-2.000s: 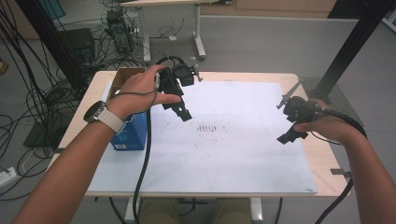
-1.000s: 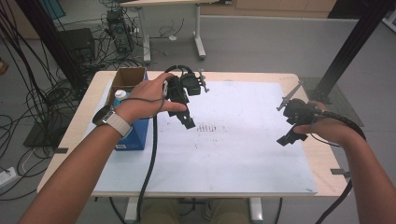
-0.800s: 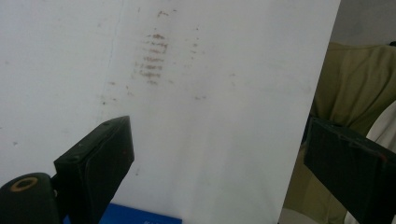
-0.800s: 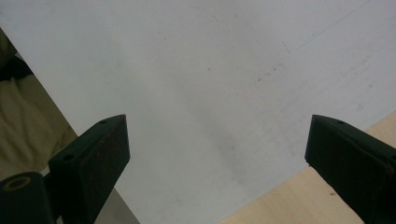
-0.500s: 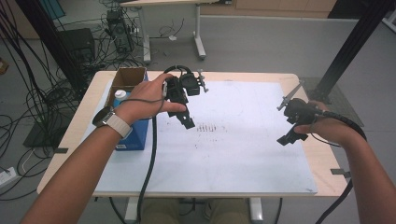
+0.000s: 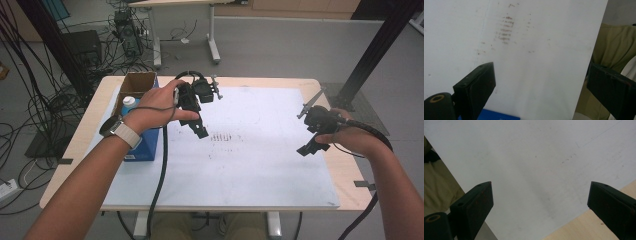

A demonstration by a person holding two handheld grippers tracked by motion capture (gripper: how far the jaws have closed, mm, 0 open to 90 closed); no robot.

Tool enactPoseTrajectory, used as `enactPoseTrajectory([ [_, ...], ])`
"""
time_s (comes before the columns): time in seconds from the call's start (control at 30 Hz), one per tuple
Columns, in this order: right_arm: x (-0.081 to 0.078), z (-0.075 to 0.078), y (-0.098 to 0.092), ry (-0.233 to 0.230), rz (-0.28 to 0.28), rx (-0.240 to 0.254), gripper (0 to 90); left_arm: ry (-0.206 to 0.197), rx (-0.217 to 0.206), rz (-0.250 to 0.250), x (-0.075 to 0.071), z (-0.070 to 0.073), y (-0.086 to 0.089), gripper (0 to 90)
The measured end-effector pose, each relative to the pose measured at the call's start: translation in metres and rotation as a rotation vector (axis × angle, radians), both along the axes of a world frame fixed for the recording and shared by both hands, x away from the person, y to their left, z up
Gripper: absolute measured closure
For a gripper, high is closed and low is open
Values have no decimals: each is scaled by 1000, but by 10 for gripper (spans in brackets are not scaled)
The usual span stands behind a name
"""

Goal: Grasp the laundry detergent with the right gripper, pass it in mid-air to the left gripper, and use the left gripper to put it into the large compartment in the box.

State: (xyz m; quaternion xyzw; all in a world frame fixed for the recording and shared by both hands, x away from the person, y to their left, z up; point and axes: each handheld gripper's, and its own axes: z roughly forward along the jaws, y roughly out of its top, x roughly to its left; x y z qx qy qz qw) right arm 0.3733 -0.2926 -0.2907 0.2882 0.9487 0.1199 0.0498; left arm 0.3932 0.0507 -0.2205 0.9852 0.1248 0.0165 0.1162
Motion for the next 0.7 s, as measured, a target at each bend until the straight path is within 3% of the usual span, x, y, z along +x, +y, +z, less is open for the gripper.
enactPoseTrajectory([
  [0.7, 0, -2, 2, 2, 6, 1, 64, -3, -6, 16, 1, -1, 6, 90],
])
